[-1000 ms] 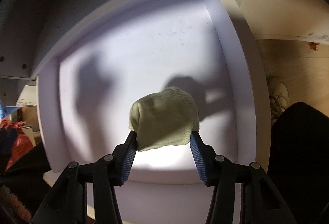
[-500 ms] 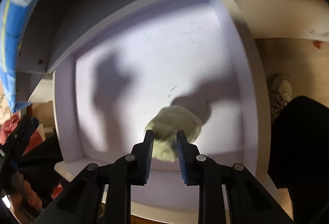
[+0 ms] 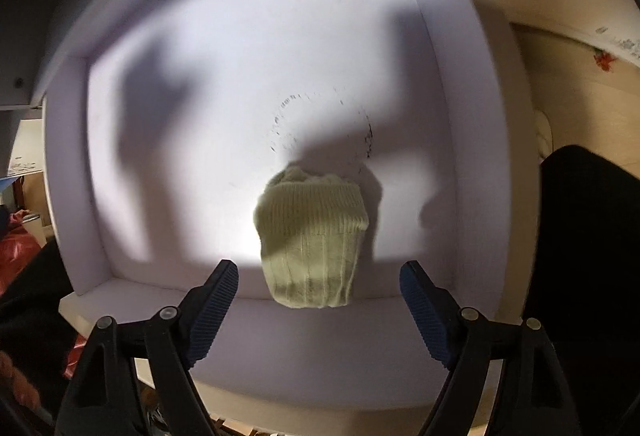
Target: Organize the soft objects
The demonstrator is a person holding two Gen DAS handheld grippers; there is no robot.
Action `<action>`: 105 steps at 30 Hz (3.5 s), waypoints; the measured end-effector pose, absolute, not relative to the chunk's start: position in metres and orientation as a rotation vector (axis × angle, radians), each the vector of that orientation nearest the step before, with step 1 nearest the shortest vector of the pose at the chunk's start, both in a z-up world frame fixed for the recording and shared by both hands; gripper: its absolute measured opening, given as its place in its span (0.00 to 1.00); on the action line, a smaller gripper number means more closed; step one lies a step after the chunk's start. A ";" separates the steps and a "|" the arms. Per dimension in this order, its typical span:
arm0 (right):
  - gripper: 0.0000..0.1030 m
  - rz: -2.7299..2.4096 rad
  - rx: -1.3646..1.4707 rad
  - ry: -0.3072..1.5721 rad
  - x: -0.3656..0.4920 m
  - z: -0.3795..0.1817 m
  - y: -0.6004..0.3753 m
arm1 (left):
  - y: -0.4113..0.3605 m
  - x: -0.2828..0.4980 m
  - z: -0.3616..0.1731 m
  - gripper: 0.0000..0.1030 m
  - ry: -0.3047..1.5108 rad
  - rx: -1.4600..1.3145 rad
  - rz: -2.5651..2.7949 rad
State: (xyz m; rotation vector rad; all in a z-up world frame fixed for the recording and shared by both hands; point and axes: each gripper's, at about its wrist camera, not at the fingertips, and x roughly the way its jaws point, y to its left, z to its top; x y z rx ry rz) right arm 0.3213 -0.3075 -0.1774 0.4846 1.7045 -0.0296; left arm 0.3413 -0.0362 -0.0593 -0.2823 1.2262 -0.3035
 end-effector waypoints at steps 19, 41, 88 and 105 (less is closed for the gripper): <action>0.52 0.047 0.528 1.590 0.321 -0.155 -0.311 | -0.038 0.345 -0.071 0.50 1.254 -0.281 -0.302; 0.52 0.255 0.848 1.104 0.307 0.085 -0.387 | -0.044 0.342 -0.055 0.50 1.219 -0.285 -0.345; 0.27 0.245 0.108 1.154 0.462 0.094 -0.264 | -0.027 0.346 -0.047 0.50 1.202 -0.352 -0.297; 0.28 0.238 0.090 1.048 0.459 0.108 -0.255 | -0.033 0.341 -0.019 0.50 1.091 -0.291 -0.312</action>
